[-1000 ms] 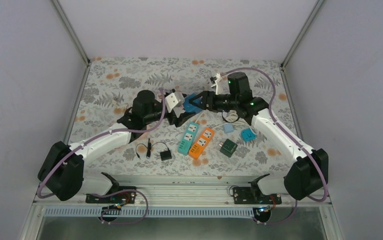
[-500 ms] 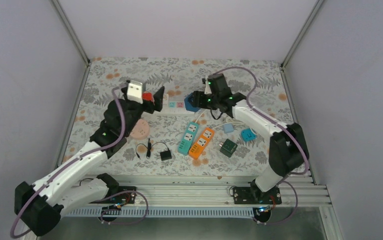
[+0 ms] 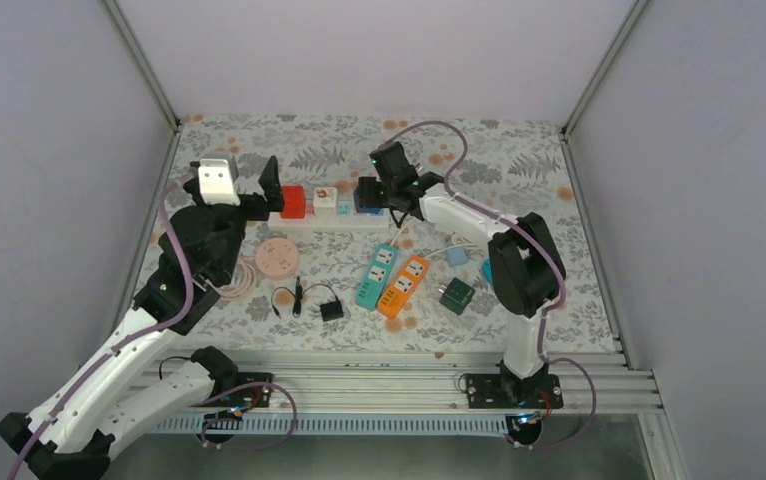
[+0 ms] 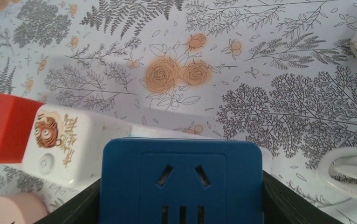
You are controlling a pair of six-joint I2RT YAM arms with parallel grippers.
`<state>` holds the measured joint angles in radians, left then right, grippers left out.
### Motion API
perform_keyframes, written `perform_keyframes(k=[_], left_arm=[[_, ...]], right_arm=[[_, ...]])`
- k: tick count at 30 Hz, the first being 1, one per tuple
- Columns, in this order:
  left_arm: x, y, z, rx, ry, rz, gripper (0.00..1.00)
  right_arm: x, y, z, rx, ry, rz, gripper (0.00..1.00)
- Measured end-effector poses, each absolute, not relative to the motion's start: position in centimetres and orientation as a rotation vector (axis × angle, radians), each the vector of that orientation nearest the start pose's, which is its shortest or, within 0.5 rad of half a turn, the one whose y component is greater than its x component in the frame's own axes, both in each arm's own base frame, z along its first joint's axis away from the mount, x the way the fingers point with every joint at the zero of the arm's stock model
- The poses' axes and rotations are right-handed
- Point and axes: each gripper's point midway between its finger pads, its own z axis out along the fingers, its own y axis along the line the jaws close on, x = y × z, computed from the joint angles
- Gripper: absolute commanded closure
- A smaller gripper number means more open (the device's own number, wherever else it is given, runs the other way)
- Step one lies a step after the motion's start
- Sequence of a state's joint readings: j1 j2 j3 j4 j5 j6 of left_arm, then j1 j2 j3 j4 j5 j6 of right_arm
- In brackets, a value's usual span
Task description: Insert the plug
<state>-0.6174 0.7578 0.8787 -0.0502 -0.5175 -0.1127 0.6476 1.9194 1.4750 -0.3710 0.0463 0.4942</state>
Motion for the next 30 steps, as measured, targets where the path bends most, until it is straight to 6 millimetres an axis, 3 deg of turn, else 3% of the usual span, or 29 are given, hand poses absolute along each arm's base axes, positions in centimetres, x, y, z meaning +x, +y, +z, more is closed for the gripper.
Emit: perform_keyframes(k=[5, 12, 19, 30], left_arm=[[27.4, -8.7, 40.7, -0.058, 1.489, -0.186, 0.0], [26.8, -7.9, 41.0, -0.072, 1.473, -0.171, 0.0], [26.8, -7.7, 40.5, -0.075, 1.481, -0.156, 0.0], [27.2, -8.0, 39.8, -0.063, 1.5, -0.144, 0.0]], right_arm=[[43.4, 31.8, 12.0, -0.174, 2.454, 0.433, 0.49], [43.2, 33.1, 11.4, -0.211, 2.473, 0.404, 0.49], [43.0, 32.7, 10.3, -0.213, 2.508, 0.346, 0.48], [43.6, 32.7, 10.2, -0.203, 2.5, 0.319, 0.47]])
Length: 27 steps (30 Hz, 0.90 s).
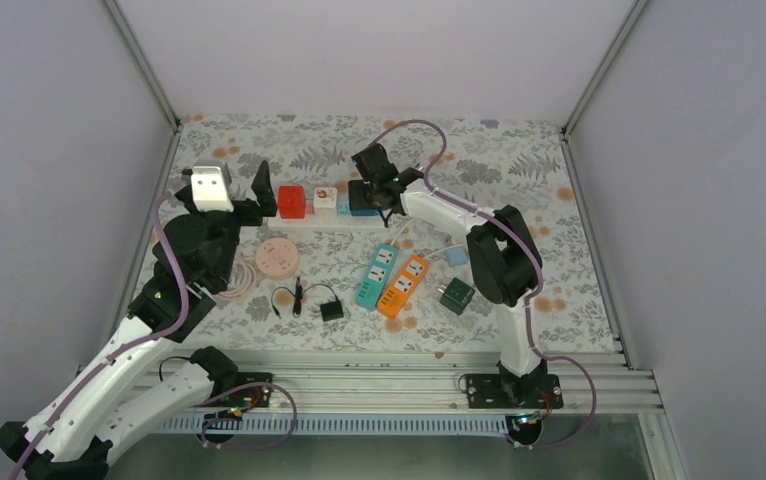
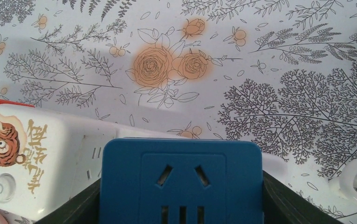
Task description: Insert the plug
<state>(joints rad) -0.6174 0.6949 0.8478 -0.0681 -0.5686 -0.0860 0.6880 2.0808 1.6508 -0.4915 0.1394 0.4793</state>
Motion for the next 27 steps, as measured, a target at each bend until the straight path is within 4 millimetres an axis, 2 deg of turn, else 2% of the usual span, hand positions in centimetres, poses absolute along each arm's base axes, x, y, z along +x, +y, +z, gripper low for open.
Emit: perform_keyframes(k=[13, 27], left_arm=[[27.7, -8.3, 39.2, -0.056, 1.517, -0.135, 0.0], [28.4, -8.7, 38.3, -0.047, 1.549, -0.111, 0.0]], right_arm=[[43.7, 32.9, 9.9, -0.203, 2.495, 0.317, 0.47], [43.8, 33.2, 9.8, -0.257, 2.482, 0.193, 0.47]])
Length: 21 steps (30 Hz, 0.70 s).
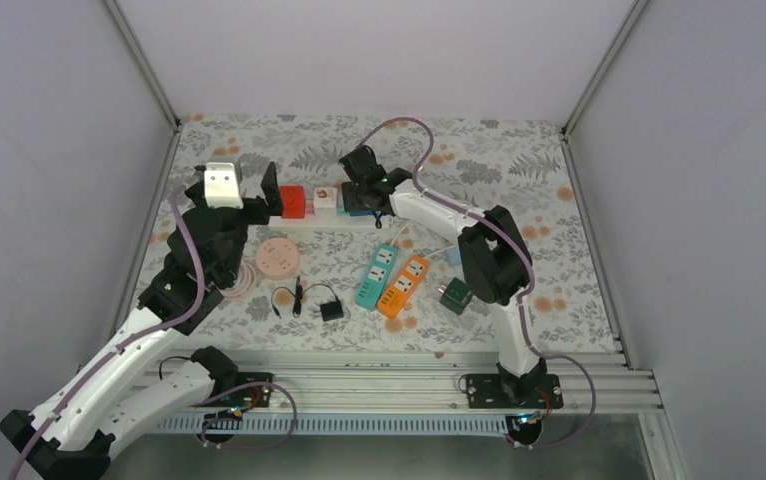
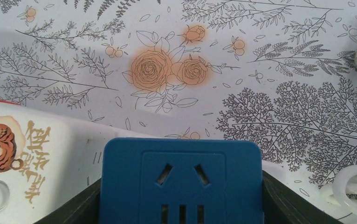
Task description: Insert the plug
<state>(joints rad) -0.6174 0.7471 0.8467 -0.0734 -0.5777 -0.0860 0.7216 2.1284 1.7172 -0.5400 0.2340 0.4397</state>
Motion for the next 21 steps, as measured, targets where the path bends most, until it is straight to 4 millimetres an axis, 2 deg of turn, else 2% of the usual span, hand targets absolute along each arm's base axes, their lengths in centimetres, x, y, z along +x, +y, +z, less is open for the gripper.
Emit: perform_keyframes(k=[14, 21], left_arm=[[28.9, -8.7, 37.0, -0.04, 1.592, -0.073, 0.0], [28.9, -8.6, 37.1, -0.044, 1.597, -0.063, 0.0]], right_arm=[[43.8, 32.6, 9.7, -0.147, 2.527, 0.107, 0.47], [44.3, 32.2, 9.8, -0.113, 2.566, 0.095, 0.5]])
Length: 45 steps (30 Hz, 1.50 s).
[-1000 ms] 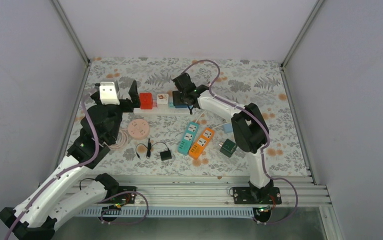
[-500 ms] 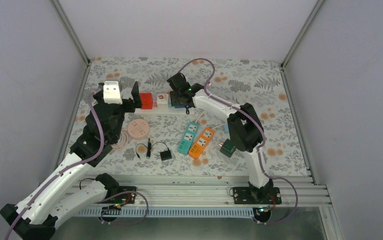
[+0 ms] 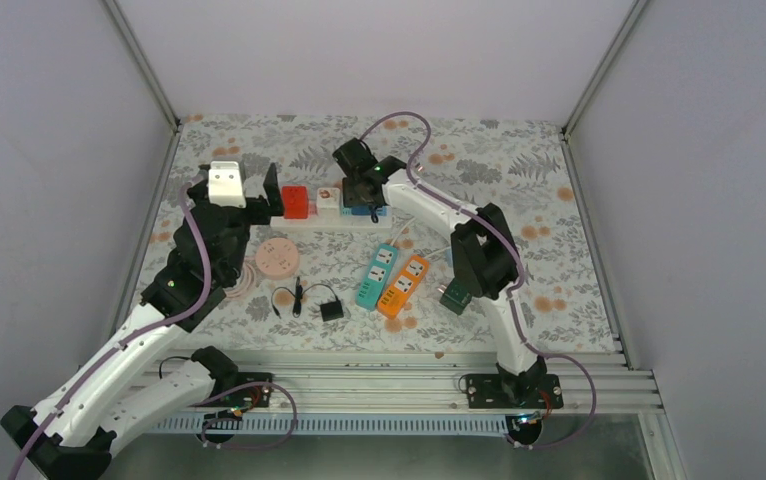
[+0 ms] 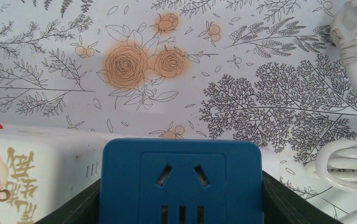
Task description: Insert the plug
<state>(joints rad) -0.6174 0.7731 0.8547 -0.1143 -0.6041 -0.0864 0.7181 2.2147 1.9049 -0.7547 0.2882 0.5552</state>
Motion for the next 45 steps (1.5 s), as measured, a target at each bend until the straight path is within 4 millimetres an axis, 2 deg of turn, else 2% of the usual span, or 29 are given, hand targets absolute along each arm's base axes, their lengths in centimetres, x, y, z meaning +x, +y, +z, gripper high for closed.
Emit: perform_keyframes(k=[7, 20, 32, 45], left_arm=[[29.0, -8.4, 37.1, -0.053, 1.597, -0.054, 0.0], [29.3, -8.6, 36.9, -0.043, 1.619, -0.039, 0.0], [29.3, -8.6, 36.8, -0.04, 1.626, -0.035, 0.0], [29.6, -8.8, 36.3, -0.033, 1.64, -0.027, 0.0]], right_arm=[[44.3, 32.2, 9.6, -0.102, 2.585, 0.063, 0.54], [43.9, 31.7, 9.6, 0.021, 2.579, 0.079, 0.52], [43.9, 31.9, 9.1, -0.048, 2.564, 0.084, 0.51], [44.0, 32.1, 8.6, -0.087, 2.538, 0.008, 0.52]])
